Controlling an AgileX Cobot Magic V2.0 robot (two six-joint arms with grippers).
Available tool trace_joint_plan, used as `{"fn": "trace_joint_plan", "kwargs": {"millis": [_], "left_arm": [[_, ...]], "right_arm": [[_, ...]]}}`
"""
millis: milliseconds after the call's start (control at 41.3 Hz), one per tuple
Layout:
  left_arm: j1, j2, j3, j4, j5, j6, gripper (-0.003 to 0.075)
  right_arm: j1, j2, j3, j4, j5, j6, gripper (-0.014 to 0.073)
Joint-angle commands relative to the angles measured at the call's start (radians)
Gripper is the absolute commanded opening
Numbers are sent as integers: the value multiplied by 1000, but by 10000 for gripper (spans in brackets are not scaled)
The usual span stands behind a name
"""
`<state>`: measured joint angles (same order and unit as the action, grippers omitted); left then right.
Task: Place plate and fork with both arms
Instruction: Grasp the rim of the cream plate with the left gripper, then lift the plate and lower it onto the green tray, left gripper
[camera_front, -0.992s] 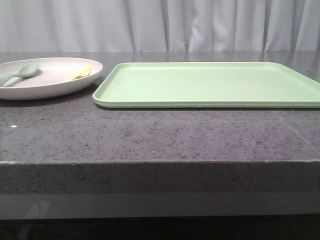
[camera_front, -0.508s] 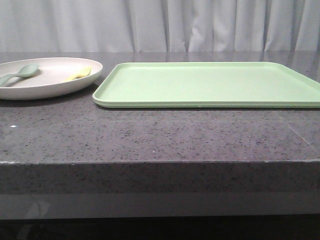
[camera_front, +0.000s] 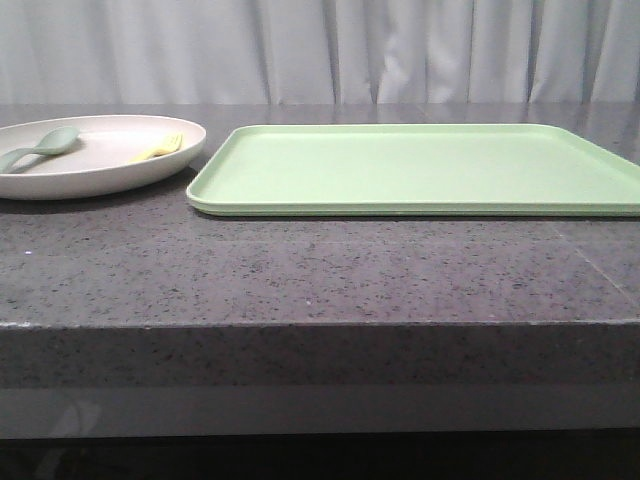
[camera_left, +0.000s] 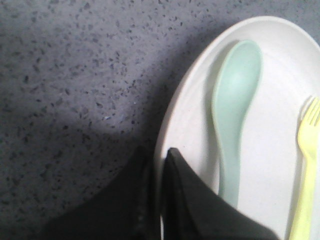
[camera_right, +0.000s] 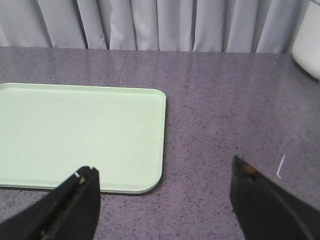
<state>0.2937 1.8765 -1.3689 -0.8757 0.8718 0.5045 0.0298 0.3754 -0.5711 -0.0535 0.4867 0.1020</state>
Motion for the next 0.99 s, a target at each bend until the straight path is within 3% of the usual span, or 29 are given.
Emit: {"fn": "trace_joint_plan", "kwargs": {"millis": [0,169,363,678,968], "left_arm": [[0,-47,-41,-78,26,3,-20],[0,-51,-107,-122,89,-1,-20],[-51,-59,-210,-106,92,-117,-20],[-304,-59,-373,53,-59,-372,-20],[-551,-50,-383,281,-200,-595,-20]], "right_arm": [[-6,16,-32,-18,-87,-4,562],[-6,16,-32,-18,-87,-4,562],[-6,16,-32,-18,-87,-4,562],[-6,16,-32,-18,-87,-4,562],[-6,16,-32,-18,-86,-4,562]]}}
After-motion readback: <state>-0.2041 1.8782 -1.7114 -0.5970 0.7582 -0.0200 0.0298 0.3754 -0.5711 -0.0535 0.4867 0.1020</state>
